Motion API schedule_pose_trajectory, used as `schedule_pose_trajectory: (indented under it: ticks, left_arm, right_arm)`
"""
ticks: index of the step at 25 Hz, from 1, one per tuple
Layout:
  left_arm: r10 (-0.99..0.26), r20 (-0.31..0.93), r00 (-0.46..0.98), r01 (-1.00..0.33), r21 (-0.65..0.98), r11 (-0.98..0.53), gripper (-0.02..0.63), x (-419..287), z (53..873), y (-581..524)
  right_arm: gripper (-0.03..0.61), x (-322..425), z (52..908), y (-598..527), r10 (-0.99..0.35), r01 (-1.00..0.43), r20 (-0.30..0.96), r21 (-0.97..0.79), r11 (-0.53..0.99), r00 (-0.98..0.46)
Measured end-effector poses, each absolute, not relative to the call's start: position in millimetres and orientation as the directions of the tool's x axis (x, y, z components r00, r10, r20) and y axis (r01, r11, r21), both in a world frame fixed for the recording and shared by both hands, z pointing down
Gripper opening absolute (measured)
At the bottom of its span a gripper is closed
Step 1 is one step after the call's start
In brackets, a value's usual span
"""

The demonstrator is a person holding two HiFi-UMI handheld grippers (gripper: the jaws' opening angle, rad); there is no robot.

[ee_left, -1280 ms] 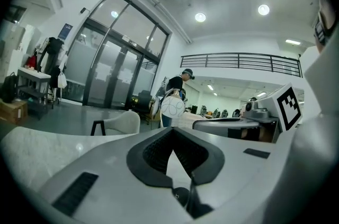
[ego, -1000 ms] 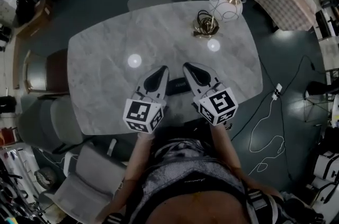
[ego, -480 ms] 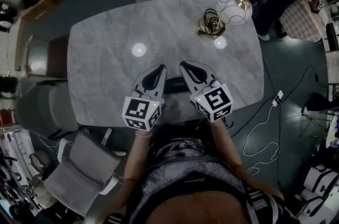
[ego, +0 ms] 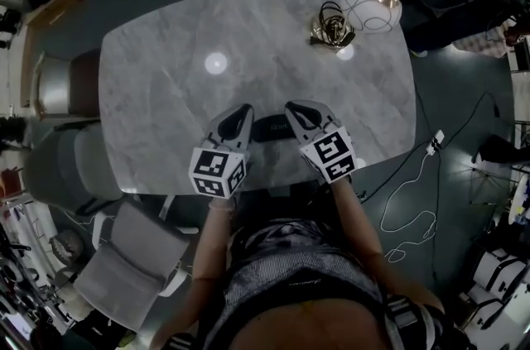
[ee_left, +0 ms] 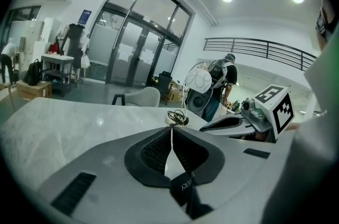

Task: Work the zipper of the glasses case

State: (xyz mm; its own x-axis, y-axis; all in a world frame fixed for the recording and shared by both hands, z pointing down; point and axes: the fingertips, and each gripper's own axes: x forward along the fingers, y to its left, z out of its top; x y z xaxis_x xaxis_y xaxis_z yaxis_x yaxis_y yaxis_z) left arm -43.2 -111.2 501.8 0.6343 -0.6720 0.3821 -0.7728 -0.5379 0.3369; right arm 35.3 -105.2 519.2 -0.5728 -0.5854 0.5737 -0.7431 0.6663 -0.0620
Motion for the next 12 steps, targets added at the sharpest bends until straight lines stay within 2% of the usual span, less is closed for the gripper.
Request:
schedule_pose_trajectory:
  ticks: [12]
  left_arm:
    - [-0.58,0.502,0.641,-0.767,0.406,-0.497,0.0,-50.5,569.5,-92.6]
  right_arm:
    - [0.064,39.7,605.8,-80.0,-0.423,-0.713,0.757,-0.078,0.697,-0.497]
